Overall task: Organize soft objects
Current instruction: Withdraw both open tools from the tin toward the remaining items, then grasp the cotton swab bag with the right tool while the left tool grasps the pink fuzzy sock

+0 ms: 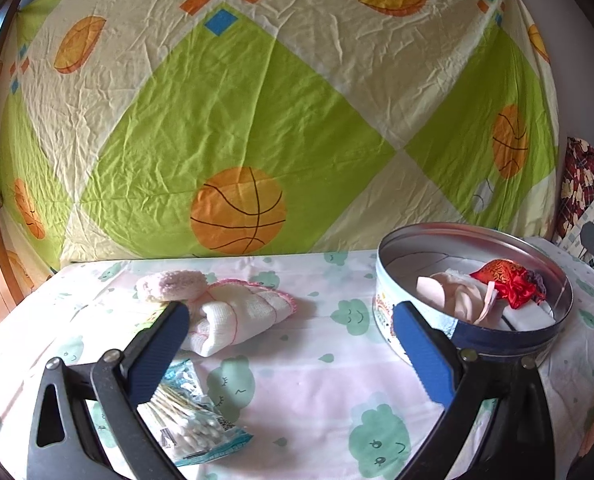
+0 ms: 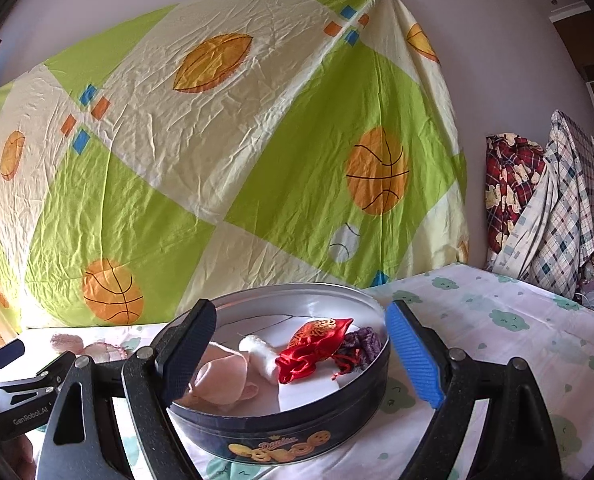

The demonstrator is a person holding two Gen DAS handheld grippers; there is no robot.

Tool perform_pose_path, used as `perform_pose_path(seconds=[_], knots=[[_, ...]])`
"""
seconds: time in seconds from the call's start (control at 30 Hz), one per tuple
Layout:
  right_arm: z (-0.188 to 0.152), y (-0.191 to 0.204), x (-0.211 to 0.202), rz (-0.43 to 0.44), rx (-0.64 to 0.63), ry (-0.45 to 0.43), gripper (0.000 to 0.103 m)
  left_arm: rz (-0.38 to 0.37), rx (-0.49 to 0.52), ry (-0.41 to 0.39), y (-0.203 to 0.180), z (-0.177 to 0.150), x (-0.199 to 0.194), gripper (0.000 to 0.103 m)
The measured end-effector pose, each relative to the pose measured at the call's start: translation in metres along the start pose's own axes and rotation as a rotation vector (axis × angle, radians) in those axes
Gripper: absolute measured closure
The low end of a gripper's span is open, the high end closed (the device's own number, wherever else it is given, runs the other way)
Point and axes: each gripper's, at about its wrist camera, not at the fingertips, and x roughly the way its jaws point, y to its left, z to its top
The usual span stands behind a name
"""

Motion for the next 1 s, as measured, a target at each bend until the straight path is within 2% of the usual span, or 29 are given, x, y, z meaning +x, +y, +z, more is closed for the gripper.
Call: perform_pose_path(seconds=[0.37,0.53,0.63,0.83,1.0], knots=[[-0.010,0.036,0.000,0.058,-0.017,0.057,0.015,0.050,-0.004,-0.007,0.039,-0.001,0.003,0.000],[-0.015,0.059,0.001,0.113,-0.030,0.089,0.015,0.082,-0.001,-0.008,0.061,0.000,0.005,0.000],[-0.019,0.078,0.002,0.159,-0.051,0.110,0.015,0.116,-0.020,-0.012,0.082,0.004,0.007,0.000],[-0.029,0.121,0.005,0.286,-0.101,0.159,0.015,0.183,-0.146,-0.010,0.145,0.010,0.012,0.000],[-0.037,0.161,0.010,0.385,-0.142,0.208,0.015,0.263,-0.163,0.002,0.186,0.010,0.019,0.000]])
